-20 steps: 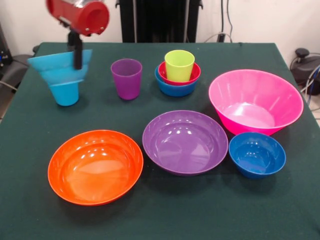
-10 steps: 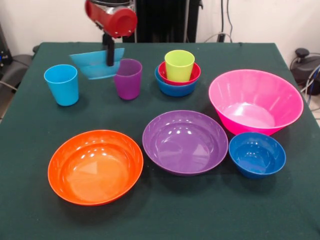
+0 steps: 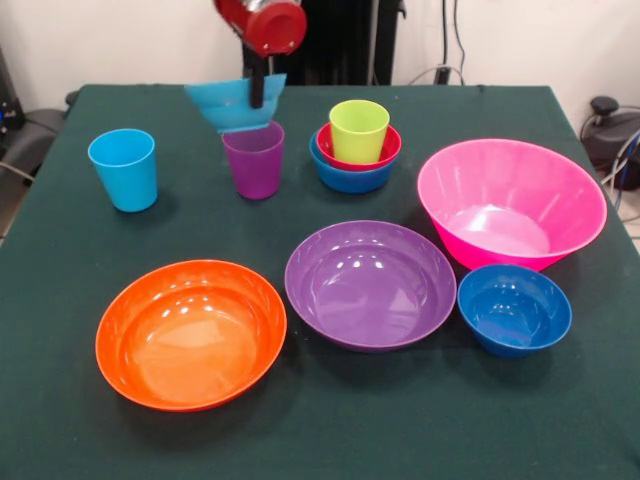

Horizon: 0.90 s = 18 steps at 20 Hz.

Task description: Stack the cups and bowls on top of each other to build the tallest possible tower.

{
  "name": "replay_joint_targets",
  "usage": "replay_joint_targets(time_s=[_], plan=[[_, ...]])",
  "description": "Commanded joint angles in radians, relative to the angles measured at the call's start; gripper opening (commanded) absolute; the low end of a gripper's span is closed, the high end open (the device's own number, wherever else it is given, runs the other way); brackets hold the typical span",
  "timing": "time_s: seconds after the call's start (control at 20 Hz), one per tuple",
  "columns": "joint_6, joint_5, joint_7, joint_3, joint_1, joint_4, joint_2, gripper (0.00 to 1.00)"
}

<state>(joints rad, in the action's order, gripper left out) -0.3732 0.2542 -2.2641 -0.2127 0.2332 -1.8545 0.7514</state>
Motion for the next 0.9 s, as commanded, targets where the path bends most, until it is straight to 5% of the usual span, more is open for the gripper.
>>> replay_joint_targets(time_s=[0.05,0.2,0.35,0.9], plan=[[-0.191,0.026,-0.238,-0.058,-0.117,-0.057,0.122,0.00],[-0.342,-0.011,-0.252,-0.132,-0.170,0.019,0.156,0.00],[-0.386,-0.002,-0.253,-0.149,-0.185,0.035,0.170,0.00],[-0.232,0.077,-0.273,-0.122,-0.222,-0.028,0.108,0.00]])
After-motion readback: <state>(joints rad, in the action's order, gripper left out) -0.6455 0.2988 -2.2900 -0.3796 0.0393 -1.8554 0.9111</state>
